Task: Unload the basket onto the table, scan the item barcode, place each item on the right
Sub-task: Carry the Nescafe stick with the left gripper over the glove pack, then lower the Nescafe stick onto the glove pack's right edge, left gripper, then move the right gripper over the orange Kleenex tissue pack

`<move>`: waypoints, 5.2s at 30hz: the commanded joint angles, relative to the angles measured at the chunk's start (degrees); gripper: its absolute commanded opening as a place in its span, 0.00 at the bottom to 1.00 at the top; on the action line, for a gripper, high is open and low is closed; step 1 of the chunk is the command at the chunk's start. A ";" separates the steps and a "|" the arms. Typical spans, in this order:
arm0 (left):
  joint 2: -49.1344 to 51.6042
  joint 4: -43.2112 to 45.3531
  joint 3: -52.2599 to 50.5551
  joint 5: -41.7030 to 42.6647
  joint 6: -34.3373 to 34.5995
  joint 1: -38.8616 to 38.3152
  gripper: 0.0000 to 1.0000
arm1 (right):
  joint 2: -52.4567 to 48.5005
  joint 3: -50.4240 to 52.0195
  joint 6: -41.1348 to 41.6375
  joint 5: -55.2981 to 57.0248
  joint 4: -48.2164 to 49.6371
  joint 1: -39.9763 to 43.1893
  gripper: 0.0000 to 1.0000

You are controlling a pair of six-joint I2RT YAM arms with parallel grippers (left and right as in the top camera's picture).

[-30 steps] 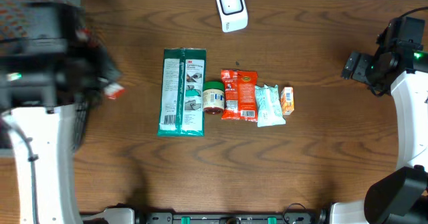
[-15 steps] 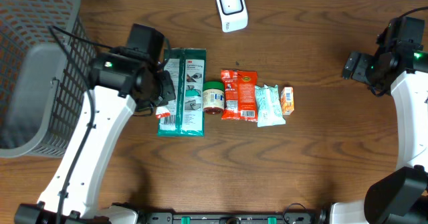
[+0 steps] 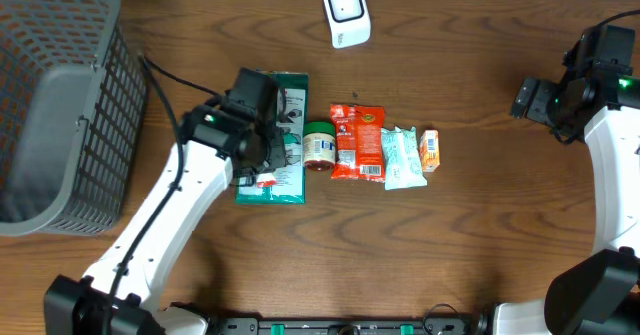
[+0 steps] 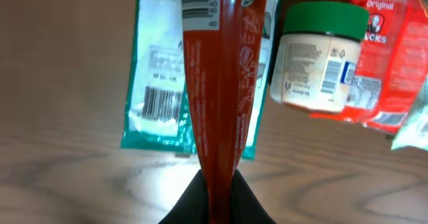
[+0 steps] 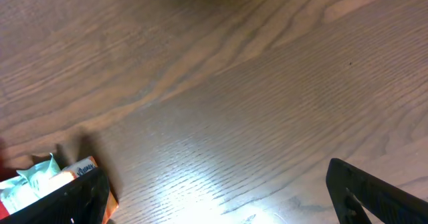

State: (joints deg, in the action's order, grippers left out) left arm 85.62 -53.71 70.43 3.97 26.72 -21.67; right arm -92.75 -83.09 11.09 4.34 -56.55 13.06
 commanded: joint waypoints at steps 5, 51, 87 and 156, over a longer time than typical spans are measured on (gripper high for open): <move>0.22 5.62 -4.92 -0.52 -0.74 -0.28 0.10 | 0.15 -0.48 -0.02 0.28 -0.07 0.02 0.99; 2.82 30.34 -14.95 -0.57 -2.51 0.63 0.75 | 0.15 -0.48 -0.02 0.28 -0.07 0.02 0.99; -5.14 21.57 -14.80 -5.53 -2.49 14.16 0.86 | 0.15 -0.48 -0.02 0.28 -0.07 0.02 0.99; -5.14 21.57 -14.80 -5.51 -2.25 14.16 0.86 | 0.15 -0.48 8.70 -26.40 3.72 0.02 0.99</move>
State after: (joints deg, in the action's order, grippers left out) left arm 80.79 -31.94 54.68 -0.40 25.02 -7.70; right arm -92.75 -83.09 15.59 -7.94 -52.84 13.06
